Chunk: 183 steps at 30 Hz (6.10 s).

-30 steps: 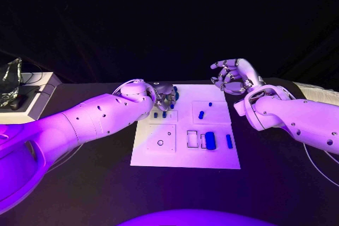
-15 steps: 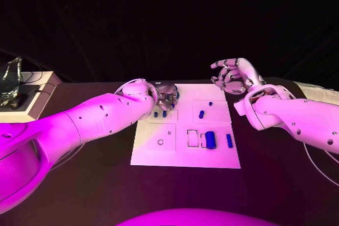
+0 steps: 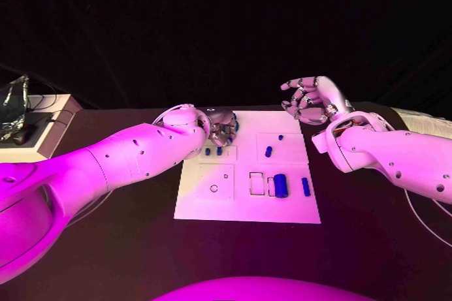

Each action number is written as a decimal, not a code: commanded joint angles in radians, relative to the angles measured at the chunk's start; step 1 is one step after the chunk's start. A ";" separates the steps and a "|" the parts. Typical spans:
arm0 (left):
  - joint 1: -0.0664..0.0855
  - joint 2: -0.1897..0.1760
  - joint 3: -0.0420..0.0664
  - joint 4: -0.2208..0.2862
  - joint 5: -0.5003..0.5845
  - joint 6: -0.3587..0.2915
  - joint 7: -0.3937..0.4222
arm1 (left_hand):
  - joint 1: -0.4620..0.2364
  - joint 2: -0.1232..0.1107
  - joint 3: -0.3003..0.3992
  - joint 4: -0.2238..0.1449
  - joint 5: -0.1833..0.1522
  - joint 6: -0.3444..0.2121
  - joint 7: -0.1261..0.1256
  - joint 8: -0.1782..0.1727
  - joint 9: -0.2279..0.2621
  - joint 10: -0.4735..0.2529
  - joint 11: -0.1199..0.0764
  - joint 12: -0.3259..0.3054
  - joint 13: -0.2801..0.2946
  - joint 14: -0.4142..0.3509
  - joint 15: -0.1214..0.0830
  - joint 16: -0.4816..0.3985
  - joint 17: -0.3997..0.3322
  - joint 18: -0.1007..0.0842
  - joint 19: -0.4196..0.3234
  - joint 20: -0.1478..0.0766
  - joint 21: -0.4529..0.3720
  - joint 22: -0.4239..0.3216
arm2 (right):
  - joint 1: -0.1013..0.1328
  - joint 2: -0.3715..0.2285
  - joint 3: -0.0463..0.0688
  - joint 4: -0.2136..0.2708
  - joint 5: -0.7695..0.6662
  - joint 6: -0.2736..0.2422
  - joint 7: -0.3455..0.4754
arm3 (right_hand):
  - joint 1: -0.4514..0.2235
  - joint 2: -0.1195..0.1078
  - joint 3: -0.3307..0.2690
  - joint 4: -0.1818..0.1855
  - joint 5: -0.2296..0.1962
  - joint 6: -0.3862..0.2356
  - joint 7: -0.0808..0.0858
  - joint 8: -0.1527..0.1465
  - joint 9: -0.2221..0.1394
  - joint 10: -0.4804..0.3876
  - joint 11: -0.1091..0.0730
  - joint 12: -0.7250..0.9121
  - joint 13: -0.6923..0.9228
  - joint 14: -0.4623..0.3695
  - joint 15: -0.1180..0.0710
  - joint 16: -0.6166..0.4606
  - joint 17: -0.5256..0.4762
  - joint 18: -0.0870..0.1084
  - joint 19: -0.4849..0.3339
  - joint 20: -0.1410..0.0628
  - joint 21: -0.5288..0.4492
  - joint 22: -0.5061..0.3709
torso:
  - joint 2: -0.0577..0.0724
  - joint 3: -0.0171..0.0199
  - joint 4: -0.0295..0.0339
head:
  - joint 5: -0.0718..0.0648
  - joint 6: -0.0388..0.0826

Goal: Assemble the parts on the task board

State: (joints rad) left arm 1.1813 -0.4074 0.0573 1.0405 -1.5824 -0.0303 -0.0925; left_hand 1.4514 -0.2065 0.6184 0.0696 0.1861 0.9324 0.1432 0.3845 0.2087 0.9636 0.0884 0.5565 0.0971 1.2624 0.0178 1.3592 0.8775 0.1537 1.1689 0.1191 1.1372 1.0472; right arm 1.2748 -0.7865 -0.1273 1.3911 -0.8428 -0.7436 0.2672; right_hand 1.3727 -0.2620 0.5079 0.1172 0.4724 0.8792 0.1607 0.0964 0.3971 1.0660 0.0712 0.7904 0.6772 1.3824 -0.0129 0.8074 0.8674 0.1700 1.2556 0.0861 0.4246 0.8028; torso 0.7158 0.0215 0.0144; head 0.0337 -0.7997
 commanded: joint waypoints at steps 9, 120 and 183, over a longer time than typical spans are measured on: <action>-0.001 0.002 -0.001 -0.006 0.007 -0.068 0.017 | 0.013 0.029 0.019 -0.038 0.000 0.061 -0.007 0.015 0.028 0.071 -0.020 -0.006 0.014 0.050 -0.018 0.024 0.054 -0.028 0.051 -0.015 0.054 0.054 | 0.000 0.001 0.000 0.002 -0.006 0.007 0.010 | -0.007 -0.001 0.002 -0.003 0.004 0.001 0.006 0.005 0.001 -0.009 0.000 0.002 -0.001 0.007 0.000 -0.005 0.002 0.011 0.007 -0.001 -0.006 0.001 | 0.000 -0.0003 0.0005 | 0.000 0.002; -0.010 -0.098 0.019 0.070 0.073 0.057 -0.013 | -0.019 0.020 0.031 -0.057 -0.004 0.061 0.004 -0.026 0.043 0.104 -0.008 -0.100 0.012 0.058 -0.009 0.024 0.054 -0.030 0.055 -0.013 0.066 0.066 | 0.000 -0.006 0.000 0.003 -0.006 0.010 0.009 | -0.007 -0.001 0.002 -0.003 0.004 0.001 0.006 0.005 0.001 -0.009 0.000 0.002 -0.001 0.007 0.000 -0.005 0.002 0.011 0.007 -0.001 -0.006 0.001 | -0.004 -0.0014 0.0105 | -0.008 -0.007; -0.010 -0.162 0.033 0.067 0.058 -0.011 -0.053 | -0.042 -0.016 0.033 -0.064 -0.002 -0.094 -0.030 -0.154 0.012 0.103 -0.003 -0.199 0.033 0.014 -0.004 0.005 0.001 -0.018 0.009 -0.011 0.015 0.009 | 0.000 -0.013 0.000 -0.026 -0.066 0.098 -0.044 | -0.017 -0.006 0.031 -0.038 -0.031 0.028 0.003 0.016 0.010 -0.012 -0.002 -0.173 -0.149 0.053 -0.003 0.063 0.094 0.010 0.029 -0.006 0.020 0.034 | -0.006 -0.0035 0.0094 | -0.010 -0.002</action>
State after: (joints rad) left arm 1.1706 -0.5679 0.0892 1.1092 -1.5155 -0.0219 -0.1432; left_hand 1.4127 -0.2163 0.6527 0.0108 0.1809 0.8414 0.1181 0.2336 0.2224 1.0722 0.0824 0.3599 0.1292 1.2804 0.0162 1.3683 0.8765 0.1385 1.1821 0.1077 1.1549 1.0563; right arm 1.2748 -0.7979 -0.1273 1.3691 -0.8608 -0.7127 0.2510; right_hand 1.3673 -0.2673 0.5412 0.0839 0.4434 0.8954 0.1555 0.1080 0.4062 1.0448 0.0670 0.6264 0.5352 1.4328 -0.0164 0.8653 0.9572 0.1700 1.2783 0.0782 0.4432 0.8359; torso 0.7107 0.0184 0.0251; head 0.0246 -0.8037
